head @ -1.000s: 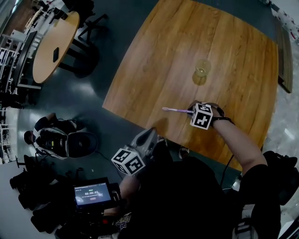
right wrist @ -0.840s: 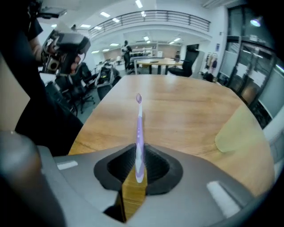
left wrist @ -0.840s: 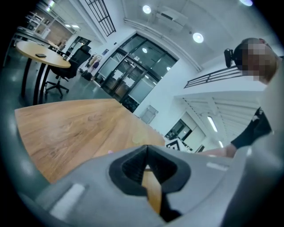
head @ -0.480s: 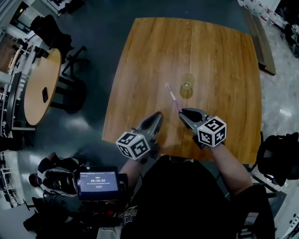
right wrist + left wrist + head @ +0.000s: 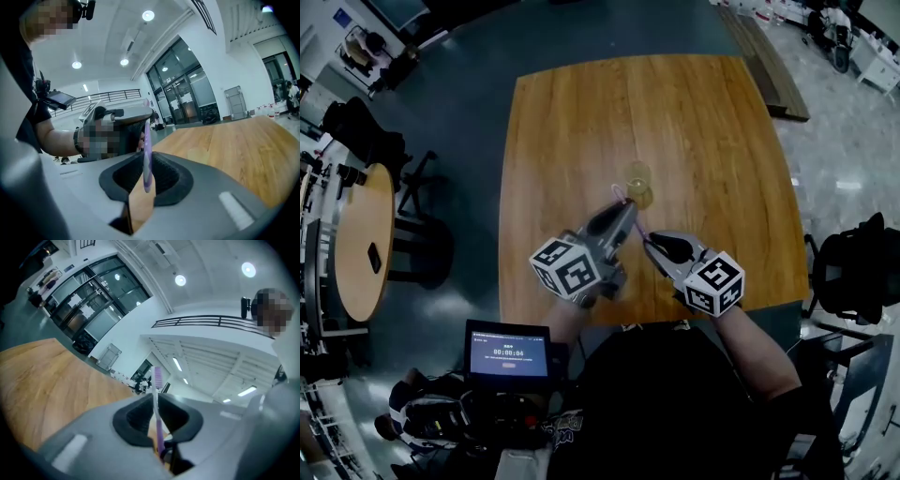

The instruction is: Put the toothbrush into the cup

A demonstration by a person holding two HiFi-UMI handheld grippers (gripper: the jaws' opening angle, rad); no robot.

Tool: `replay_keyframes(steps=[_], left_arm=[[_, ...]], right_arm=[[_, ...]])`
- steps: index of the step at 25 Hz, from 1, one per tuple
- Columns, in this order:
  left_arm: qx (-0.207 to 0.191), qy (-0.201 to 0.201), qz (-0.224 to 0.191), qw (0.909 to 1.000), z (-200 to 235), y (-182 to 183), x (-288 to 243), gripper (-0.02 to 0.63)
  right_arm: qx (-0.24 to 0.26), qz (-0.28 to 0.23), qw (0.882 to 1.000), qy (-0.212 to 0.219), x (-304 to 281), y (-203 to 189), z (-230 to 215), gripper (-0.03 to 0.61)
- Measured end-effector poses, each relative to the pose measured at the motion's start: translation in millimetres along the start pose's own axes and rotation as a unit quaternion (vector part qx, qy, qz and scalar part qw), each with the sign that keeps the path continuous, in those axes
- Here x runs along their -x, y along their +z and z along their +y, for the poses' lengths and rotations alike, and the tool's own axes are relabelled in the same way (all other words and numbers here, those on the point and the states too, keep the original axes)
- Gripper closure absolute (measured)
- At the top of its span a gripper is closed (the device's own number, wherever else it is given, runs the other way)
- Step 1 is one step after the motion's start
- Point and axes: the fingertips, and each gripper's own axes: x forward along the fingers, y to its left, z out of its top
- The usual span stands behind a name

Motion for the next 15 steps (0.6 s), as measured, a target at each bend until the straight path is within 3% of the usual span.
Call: replay_keyframes(steps=[3,5,9,12,15], left_arm=[[-0.003,-0.02,-0.001,0.9998,-7.1,1.5,-6.4,0.589],[-0.018,-0.02,-0.006,0.9996,-6.1,6.6,-8.6,0.594],[-0.065,-0.008,-0.035,0.9972,9.3,29.9,-10.4,0.595],[-0.118,0.01,-0.069,0.9905,30.5,53.5,-17.5,0.595],[-0.147,0.026,-0.096,0.9842,56.9,67.4,-32.0,0.595]], right_arm=[[-0.009,-0.016,1.0,-0.017,3.5,2.7,-4.1,0.514],[-0.035,-0.031,0.998,-0.032,7.5,2.4,-10.0,0.468],[-0.1,-0.055,0.991,-0.07,27.6,-11.5,-21.7,0.503],[-0.137,-0.056,0.985,-0.092,44.1,-28.3,-21.5,0.52],[-0.17,-0.055,0.978,-0.109,58.4,-47.1,-18.3,0.531]])
